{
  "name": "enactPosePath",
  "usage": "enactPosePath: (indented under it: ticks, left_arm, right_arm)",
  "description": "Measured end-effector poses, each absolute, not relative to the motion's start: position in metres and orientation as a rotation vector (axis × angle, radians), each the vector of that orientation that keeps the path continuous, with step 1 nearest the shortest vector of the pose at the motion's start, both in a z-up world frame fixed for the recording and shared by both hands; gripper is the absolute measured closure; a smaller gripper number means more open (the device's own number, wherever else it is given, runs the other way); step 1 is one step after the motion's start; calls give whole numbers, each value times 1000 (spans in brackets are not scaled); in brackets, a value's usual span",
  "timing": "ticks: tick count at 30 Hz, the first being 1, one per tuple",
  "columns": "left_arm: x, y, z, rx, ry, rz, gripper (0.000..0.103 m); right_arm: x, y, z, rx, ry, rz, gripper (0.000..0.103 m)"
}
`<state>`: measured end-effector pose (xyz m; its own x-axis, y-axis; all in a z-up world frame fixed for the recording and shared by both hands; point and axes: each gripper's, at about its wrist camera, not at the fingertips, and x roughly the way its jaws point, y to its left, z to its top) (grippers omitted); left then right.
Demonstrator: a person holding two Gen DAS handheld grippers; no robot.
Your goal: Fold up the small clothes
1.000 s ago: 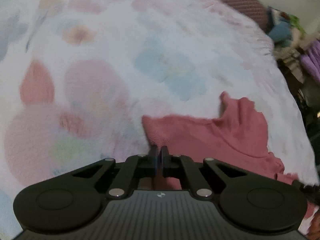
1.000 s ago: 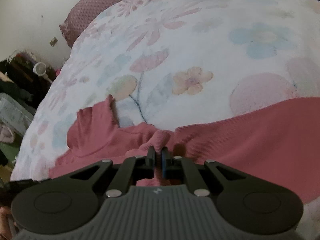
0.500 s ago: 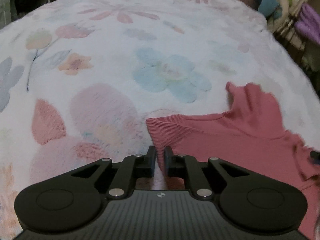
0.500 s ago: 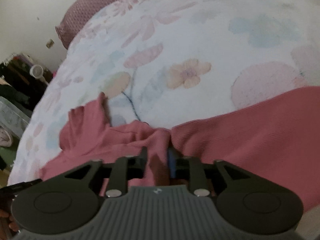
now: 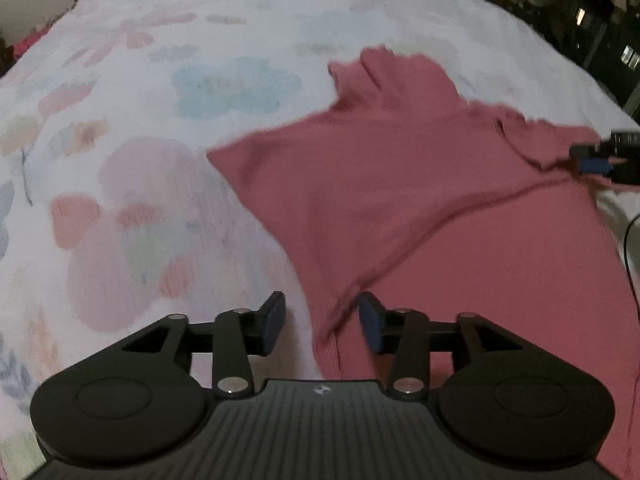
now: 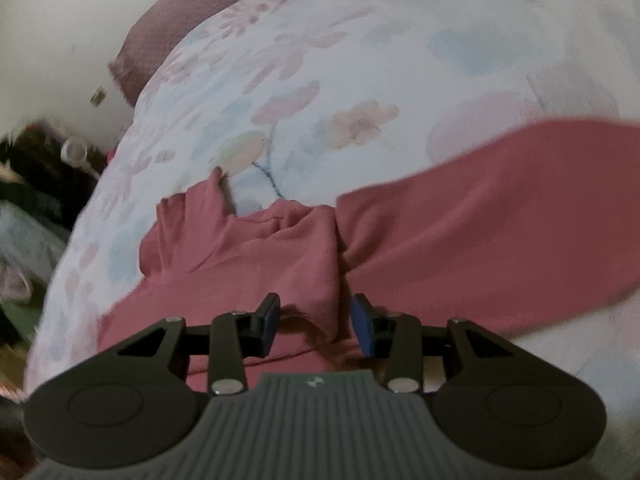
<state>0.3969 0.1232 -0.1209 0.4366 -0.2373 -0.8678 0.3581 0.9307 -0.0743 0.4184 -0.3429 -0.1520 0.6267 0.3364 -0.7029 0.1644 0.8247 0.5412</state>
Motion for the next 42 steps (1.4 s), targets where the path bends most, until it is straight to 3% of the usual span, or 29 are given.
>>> enactPosePath:
  ticks: [1, 2, 3, 4, 5, 8, 12, 16, 18, 20, 21, 24, 33, 42]
  left_arm:
    - [397, 123, -125, 138, 1060, -363, 52]
    - [397, 122, -128, 153, 1061, -352, 64]
    - [397, 120, -129, 162, 1062, -347, 83]
    - [397, 120, -128, 161, 1062, -351, 93]
    - [397, 120, -126, 154, 1056, -357, 97]
    - [393, 128, -112, 174, 1010, -346, 98]
    - [397, 134, -118, 197, 1063, -330, 98]
    - [401, 127, -134, 179, 1097, -305, 96]
    - [402, 130, -132, 155, 1104, -288, 86]
    - [401, 134, -122, 121, 1102, -292, 75]
    - [399, 135, -115, 110, 1096, -295, 66]
    - [393, 132, -92, 107, 1047, -305, 53]
    - [402, 79, -69, 122, 992, -296, 52]
    - [416, 23, -91, 186, 1069, -324, 52]
  right_arm:
    - [419, -344, -154, 637, 908, 105, 67]
    - [420, -344, -157, 649, 913, 102, 67]
    - [422, -344, -158, 657, 917, 101, 67]
    - [423, -344, -160, 669, 919, 103, 72]
    - [424, -344, -162, 690, 922, 107, 83]
    - [422, -344, -156, 728, 916, 127, 98]
    - [419, -337, -138, 612, 918, 144, 99]
    - [424, -334, -165, 568, 1009, 96, 98]
    - [420, -338, -166, 603, 991, 95, 93]
    - [414, -344, -154, 622, 955, 107, 75]
    - [410, -348, -147, 614, 934, 114, 72]
    - [396, -368, -120, 558, 883, 109, 71]
    - [359, -497, -77, 333, 816, -171, 69]
    - [358, -597, -104, 146, 883, -295, 66]
